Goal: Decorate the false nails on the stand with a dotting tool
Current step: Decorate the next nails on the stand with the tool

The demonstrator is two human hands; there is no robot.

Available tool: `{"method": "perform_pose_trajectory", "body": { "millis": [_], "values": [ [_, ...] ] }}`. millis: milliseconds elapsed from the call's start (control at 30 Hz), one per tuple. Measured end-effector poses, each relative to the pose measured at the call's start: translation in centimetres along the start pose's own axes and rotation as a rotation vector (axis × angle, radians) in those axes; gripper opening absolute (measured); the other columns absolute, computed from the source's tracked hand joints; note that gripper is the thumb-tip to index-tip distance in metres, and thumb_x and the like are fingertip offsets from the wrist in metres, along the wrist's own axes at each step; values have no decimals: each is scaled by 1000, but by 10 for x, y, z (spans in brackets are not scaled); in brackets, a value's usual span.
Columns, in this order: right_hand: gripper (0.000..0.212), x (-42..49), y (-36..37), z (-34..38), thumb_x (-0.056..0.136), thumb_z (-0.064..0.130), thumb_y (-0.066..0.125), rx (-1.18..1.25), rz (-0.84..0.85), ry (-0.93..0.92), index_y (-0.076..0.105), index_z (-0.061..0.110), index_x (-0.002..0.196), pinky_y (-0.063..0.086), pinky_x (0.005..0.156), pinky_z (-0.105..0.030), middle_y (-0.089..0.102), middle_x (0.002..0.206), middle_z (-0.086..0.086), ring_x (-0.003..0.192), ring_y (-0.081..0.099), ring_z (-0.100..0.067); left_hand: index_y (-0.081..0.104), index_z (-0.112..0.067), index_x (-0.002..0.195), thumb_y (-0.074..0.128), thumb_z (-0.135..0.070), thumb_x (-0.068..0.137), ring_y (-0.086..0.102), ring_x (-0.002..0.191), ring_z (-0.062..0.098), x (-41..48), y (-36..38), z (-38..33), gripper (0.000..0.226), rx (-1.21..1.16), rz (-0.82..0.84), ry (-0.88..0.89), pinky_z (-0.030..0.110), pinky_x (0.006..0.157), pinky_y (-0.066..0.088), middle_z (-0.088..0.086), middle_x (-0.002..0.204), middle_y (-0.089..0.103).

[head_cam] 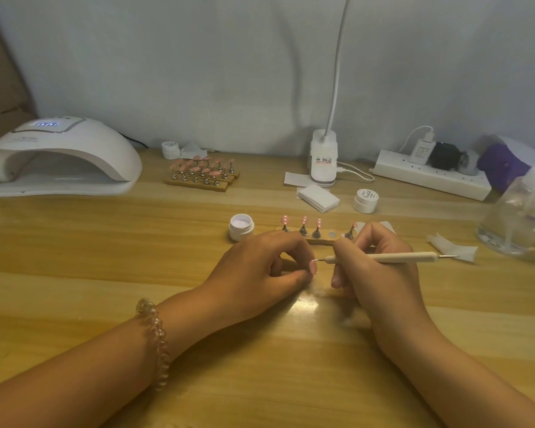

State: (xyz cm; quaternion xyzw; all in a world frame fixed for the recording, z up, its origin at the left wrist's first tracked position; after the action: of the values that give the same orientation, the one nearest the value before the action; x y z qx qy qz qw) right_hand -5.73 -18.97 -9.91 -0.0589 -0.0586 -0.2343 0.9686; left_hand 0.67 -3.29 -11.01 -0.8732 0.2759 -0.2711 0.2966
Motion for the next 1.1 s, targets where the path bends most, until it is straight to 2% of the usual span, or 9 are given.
{"method": "perform_pose_trajectory", "body": {
  "millis": [233, 400, 567, 767, 900, 1100],
  "values": [
    [21, 0, 0, 0, 75, 11, 62, -33, 10, -15, 45, 11, 63, 39, 43, -27, 59, 45, -12, 41, 48, -14, 65, -34, 85, 73, -19, 84, 47, 60, 7, 0, -1, -1, 17, 5, 7, 2, 22, 59, 40, -19, 92, 66],
    [27, 0, 0, 0, 77, 8, 62, -8, 0, -17, 45, 18, 58, 38, 41, -24, 58, 44, -11, 39, 48, -13, 66, -32, 86, 73, -18, 84, 46, 59, 8, 0, -1, -1, 16, 1, 8, 2, 23, 59, 40, -19, 92, 67],
    [27, 0, 1, 0, 77, 9, 63, -11, 6, -22, 44, 17, 59, 39, 49, -28, 58, 45, -11, 41, 50, -15, 66, -32, 86, 73, -18, 84, 47, 59, 7, 0, -1, -1, 16, -1, 10, 5, 23, 59, 39, -18, 92, 67],
    [24, 0, 1, 0, 76, 12, 62, -18, 13, -22, 45, 16, 59, 39, 49, -29, 59, 45, -12, 43, 51, -17, 65, -35, 85, 73, -18, 84, 47, 60, 5, 0, -1, -1, 18, 0, 9, 7, 22, 59, 39, -19, 92, 66],
    [28, 0, 0, 0, 77, 9, 62, -23, 3, -26, 44, 18, 57, 36, 41, -22, 58, 44, -11, 38, 47, -13, 65, -34, 85, 73, -19, 84, 46, 59, 7, 0, -1, -1, 17, 6, 8, -2, 22, 59, 38, -18, 92, 66],
    [25, -1, 0, 0, 76, 11, 63, -27, 14, -24, 47, 18, 58, 37, 45, -27, 59, 45, -11, 43, 49, -17, 65, -33, 85, 72, -19, 84, 45, 59, 8, 0, -1, -1, 16, 4, 10, 1, 23, 60, 38, -17, 93, 67]
  ]
}}
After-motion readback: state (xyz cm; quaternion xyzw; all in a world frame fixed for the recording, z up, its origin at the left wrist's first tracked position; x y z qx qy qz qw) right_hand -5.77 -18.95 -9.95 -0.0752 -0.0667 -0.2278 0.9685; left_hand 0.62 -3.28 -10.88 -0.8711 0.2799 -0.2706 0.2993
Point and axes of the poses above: each hand's wrist, its own x-axis towards the middle knuckle, its own y-axis out of the palm, z = x × y, the point moved 1 cm from there along x, towards the middle knuckle
